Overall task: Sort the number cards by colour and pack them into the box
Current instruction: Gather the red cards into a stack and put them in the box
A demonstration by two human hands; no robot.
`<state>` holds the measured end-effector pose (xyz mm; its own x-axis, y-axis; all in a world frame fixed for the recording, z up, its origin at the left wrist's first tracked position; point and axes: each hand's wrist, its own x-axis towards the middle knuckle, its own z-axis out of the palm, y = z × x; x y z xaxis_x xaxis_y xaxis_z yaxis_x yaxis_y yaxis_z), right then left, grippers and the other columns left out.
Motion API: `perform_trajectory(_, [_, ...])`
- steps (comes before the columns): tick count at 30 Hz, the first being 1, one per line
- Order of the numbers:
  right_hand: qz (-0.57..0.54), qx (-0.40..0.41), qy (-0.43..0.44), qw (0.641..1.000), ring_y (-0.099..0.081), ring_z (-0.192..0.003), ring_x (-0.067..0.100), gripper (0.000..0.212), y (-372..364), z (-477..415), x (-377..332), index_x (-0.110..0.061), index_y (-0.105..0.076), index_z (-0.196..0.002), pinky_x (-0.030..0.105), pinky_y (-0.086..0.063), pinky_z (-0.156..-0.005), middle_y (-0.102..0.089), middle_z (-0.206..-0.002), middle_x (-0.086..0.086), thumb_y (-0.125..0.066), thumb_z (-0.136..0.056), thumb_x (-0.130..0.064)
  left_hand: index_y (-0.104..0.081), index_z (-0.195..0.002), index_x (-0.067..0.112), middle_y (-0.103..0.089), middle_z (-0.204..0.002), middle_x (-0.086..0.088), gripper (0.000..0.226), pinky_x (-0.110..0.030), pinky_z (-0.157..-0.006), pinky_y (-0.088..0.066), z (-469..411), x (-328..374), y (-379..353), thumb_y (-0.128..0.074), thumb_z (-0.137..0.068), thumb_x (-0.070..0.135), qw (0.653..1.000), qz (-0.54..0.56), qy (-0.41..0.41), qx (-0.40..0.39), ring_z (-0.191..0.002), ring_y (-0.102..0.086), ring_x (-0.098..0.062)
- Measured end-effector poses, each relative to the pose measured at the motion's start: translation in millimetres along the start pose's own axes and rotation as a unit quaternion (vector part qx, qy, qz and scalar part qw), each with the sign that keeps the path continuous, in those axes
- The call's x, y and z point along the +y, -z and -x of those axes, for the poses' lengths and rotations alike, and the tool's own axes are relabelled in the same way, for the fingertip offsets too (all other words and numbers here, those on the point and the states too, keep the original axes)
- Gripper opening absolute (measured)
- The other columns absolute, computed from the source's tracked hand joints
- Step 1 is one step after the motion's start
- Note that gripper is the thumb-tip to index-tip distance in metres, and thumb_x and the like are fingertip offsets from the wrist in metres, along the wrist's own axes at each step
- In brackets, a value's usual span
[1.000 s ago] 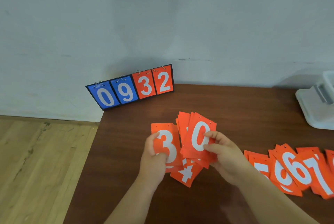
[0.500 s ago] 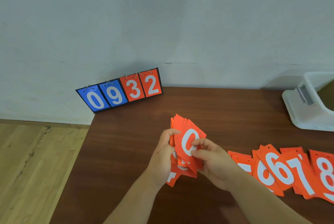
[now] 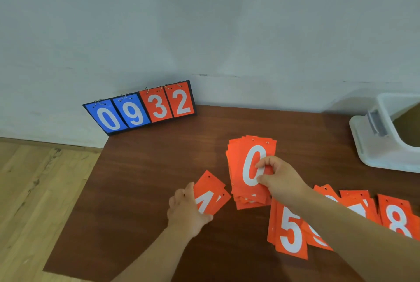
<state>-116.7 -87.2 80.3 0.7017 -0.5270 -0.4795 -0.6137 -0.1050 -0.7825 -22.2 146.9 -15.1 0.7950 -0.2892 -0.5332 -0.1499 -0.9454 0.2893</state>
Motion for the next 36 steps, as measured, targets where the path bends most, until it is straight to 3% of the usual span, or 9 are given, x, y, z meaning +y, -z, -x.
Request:
perform_trajectory(6, [0.043,-0.023,0.051,0.998,-0.060,-0.095,0.015,0.025,7,-25,-9,-0.028,-0.062,-0.100,0.023,-0.057,-0.070,-0.057,-0.117,-0.008,-0.061,-0.093,-0.005,0.000,-0.152,0.043,-0.023,-0.145,-0.001,0.124,-0.043,-0.108,-0.044,-2,9,-18,-0.089,-0.066,0.047,1.000,0.013,0.001,0.009,-0.135,-0.035,-0.026])
perform_trajectory(10, [0.045,-0.046,0.050,0.997,-0.058,-0.092,0.011,0.024,7,-36,0,-0.031,-0.061,-0.103,0.016,-0.054,-0.066,-0.053,-0.119,-0.012,-0.063,-0.095,-0.009,0.000,-0.153,0.050,-0.040,-0.145,0.002,0.123,-0.043,-0.106,-0.049,0,16,-18,-0.090,-0.070,0.037,0.997,0.075,0.018,-0.004,-0.133,-0.050,-0.023])
perform_trajectory(14, [0.048,-0.061,0.053,0.996,-0.055,-0.104,0.013,0.024,12,-43,3,-0.033,-0.060,-0.103,0.010,-0.049,-0.061,-0.051,-0.126,-0.011,-0.064,-0.095,-0.011,-0.023,-0.154,0.047,-0.046,-0.152,0.007,0.092,-0.036,-0.103,-0.049,-1,22,-14,-0.080,-0.084,0.026,0.985,0.169,0.025,-0.017,-0.130,-0.052,-0.015])
perform_trajectory(17, [0.025,-0.057,0.061,0.996,-0.054,-0.114,0.015,0.024,23,-45,-1,-0.033,-0.061,-0.104,0.016,-0.053,-0.075,-0.050,-0.126,-0.012,-0.064,-0.096,-0.011,-0.047,-0.142,0.040,-0.051,-0.142,0.012,0.056,-0.023,-0.091,-0.047,2,36,7,-0.068,-0.094,0.020,0.973,0.228,-0.005,0.034,-0.123,-0.052,-0.009])
perform_trajectory(20, [-0.014,-0.066,0.075,0.995,-0.059,-0.115,0.016,0.025,36,-41,-9,-0.035,-0.062,-0.105,0.024,-0.058,-0.080,-0.054,-0.129,-0.011,-0.066,-0.095,-0.012,-0.049,-0.139,0.038,-0.051,-0.135,0.010,0.043,-0.017,-0.078,-0.048,12,66,44,-0.060,-0.100,0.025,0.957,0.274,-0.026,0.087,-0.115,-0.056,-0.011])
perform_trajectory(25, [-0.096,-0.053,0.106,0.988,-0.072,-0.094,0.024,0.032,65,-24,-36,-0.030,-0.068,-0.096,0.046,-0.061,-0.084,-0.072,-0.108,0.003,-0.067,-0.085,0.000,-0.044,-0.136,0.046,-0.046,-0.121,0.018,0.039,-0.031,-0.088,-0.059,48,119,102,-0.055,-0.103,0.031,0.930,0.329,-0.085,0.141,-0.105,-0.060,-0.009])
perform_trajectory(27, [-0.123,-0.054,0.127,0.983,-0.073,-0.091,0.027,0.034,82,-13,-54,-0.028,-0.069,-0.095,0.050,-0.060,-0.085,-0.074,-0.101,0.008,-0.066,-0.084,0.005,-0.046,-0.134,0.047,-0.050,-0.122,0.020,0.036,-0.028,-0.086,-0.059,64,133,119,-0.053,-0.103,0.030,0.915,0.348,-0.124,0.163,-0.104,-0.060,-0.005])
perform_trajectory(30, [-0.119,-0.058,0.180,0.975,-0.071,-0.082,0.025,0.034,117,10,-87,-0.021,-0.068,-0.100,0.046,-0.060,-0.080,-0.073,-0.097,0.015,-0.064,-0.085,0.009,-0.051,-0.130,0.047,-0.056,-0.126,0.021,0.034,-0.029,-0.091,-0.057,89,153,142,-0.052,-0.104,0.025,0.888,0.374,-0.179,0.198,-0.108,-0.060,-0.003])
perform_trajectory(36, [-0.064,-0.066,0.269,0.959,-0.072,-0.098,0.029,0.030,188,77,-159,-0.013,-0.065,-0.108,0.046,-0.060,-0.087,-0.072,-0.111,0.012,-0.061,-0.089,0.010,-0.049,-0.128,0.046,-0.057,-0.124,0.021,0.029,-0.023,-0.084,-0.058,145,202,195,-0.049,-0.105,0.028,0.839,0.378,-0.314,0.235,-0.108,-0.062,-0.002])
